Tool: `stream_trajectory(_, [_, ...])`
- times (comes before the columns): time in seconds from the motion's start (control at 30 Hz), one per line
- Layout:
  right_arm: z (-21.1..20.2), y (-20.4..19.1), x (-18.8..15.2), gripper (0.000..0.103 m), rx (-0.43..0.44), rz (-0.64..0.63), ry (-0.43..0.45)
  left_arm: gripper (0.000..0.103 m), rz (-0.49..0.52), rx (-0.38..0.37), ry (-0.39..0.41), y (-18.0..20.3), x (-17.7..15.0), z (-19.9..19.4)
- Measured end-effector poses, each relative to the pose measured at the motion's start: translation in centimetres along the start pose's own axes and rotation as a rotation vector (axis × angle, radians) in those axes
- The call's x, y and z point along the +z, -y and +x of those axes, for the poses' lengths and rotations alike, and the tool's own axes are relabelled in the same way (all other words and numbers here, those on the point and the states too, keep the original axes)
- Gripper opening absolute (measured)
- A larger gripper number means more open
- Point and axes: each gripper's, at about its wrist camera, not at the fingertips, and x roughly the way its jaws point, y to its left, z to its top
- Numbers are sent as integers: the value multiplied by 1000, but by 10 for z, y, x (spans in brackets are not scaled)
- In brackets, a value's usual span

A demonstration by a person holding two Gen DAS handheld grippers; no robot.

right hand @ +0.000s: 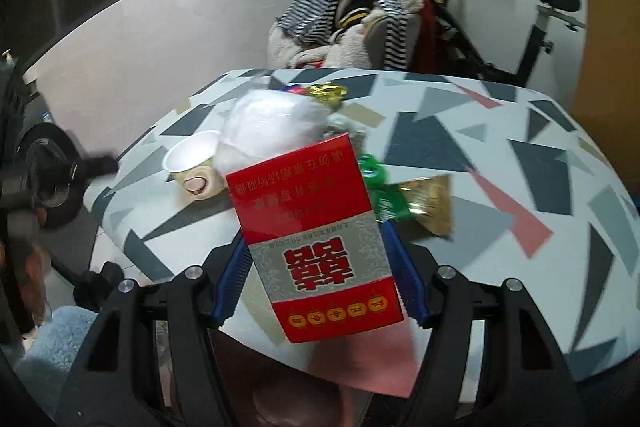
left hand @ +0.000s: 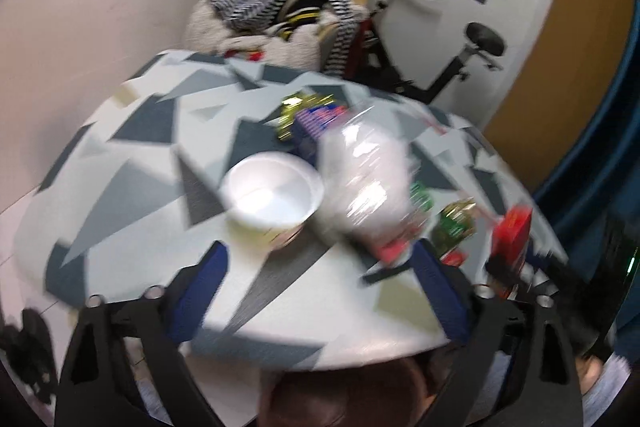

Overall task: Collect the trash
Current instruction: 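Grasp the clear plastic bag with the left gripper and lift it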

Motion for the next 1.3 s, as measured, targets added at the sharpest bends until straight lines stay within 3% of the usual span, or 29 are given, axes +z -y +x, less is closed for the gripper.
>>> stream_trajectory(0.13, [-13,21,-6,65,-25,49,9,77,2,-68,-15,12,41,33])
stream_trajectory(0.4, [-31,51,-15,65,-64,114,34,76,-22,-65,-142,23,77,115])
stream_trajectory(0.47, [-35,57,-16,65,-68,129,39,70,-17,-40,-168,24,78,129])
stream_trajectory(0.53, [-37,63,-17,65,-75,143,42,53,15,-11,-175,28,77,135])
stream_trajectory(0.63, [-41,65,-18,65,-77,155,46,36,48,-12,-171,31,77,131])
stream_trajectory(0.8, [-46,65,-18,65,-65,162,59,27,180,-35,-136,54,77,103])
stream_trajectory(1.07, [-63,55,-14,65,-43,147,91,26,238,-80,-23,78,78,34])
stream_trajectory(1.3, [-86,44,-16,65,-36,134,118,26,248,-133,25,85,51,-24])
